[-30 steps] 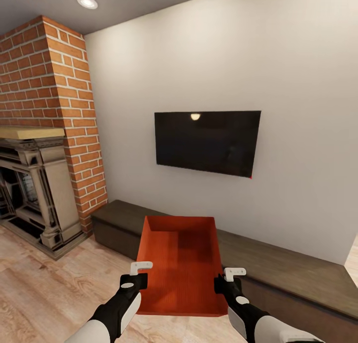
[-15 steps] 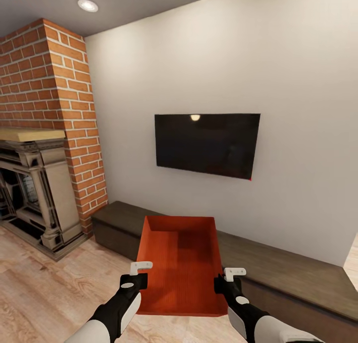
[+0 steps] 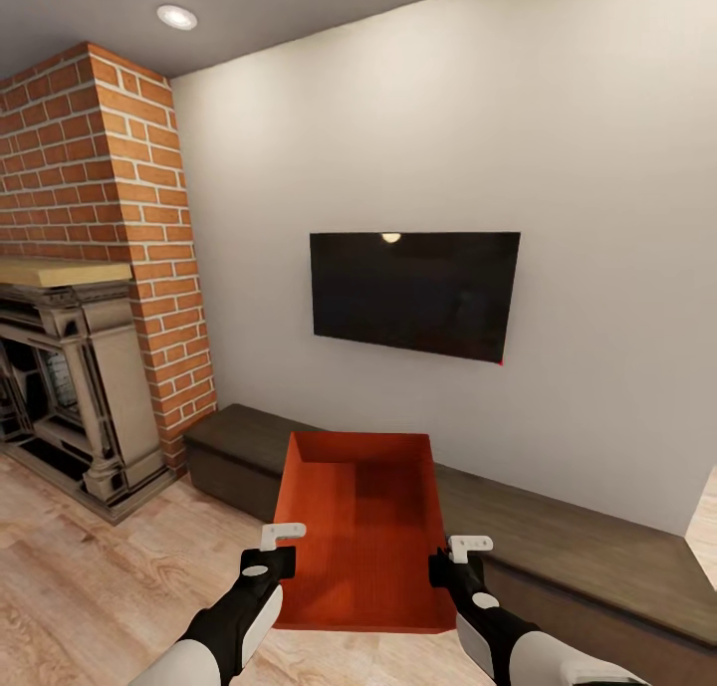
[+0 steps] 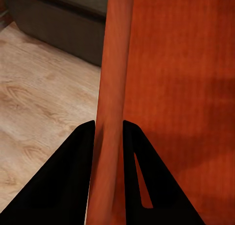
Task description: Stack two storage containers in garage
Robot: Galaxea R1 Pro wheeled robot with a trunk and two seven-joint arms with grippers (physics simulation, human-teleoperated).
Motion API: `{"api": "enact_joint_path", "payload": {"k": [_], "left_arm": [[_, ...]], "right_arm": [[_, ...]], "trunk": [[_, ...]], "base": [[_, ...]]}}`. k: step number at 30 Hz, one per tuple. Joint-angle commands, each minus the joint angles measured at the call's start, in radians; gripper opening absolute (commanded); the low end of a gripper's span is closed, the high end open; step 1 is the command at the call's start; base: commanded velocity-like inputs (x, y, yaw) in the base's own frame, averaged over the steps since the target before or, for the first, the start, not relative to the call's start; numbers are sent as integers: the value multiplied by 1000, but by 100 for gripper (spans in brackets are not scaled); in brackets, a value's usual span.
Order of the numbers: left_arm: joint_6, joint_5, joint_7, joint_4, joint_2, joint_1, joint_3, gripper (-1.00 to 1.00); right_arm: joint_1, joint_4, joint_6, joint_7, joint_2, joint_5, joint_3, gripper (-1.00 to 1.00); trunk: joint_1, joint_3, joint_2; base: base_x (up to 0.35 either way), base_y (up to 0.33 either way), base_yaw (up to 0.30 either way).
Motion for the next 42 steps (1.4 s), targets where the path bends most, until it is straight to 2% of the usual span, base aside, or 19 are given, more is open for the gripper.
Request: {"api": "enact_joint_path", "payload": {"k": [1, 42], "left_arm": [[8, 12, 12, 0, 1, -2, 17, -100], [8, 12, 12, -1, 1, -2, 16, -100]], "right_arm": [[0, -2, -6, -9, -2, -4, 54, -100], [0, -2, -5, -8, -4, 4, 55, -100]], "trunk": [[-4, 2, 6], [-161, 130, 293]], "base": [[0, 0, 0], [0, 0, 0]]}}
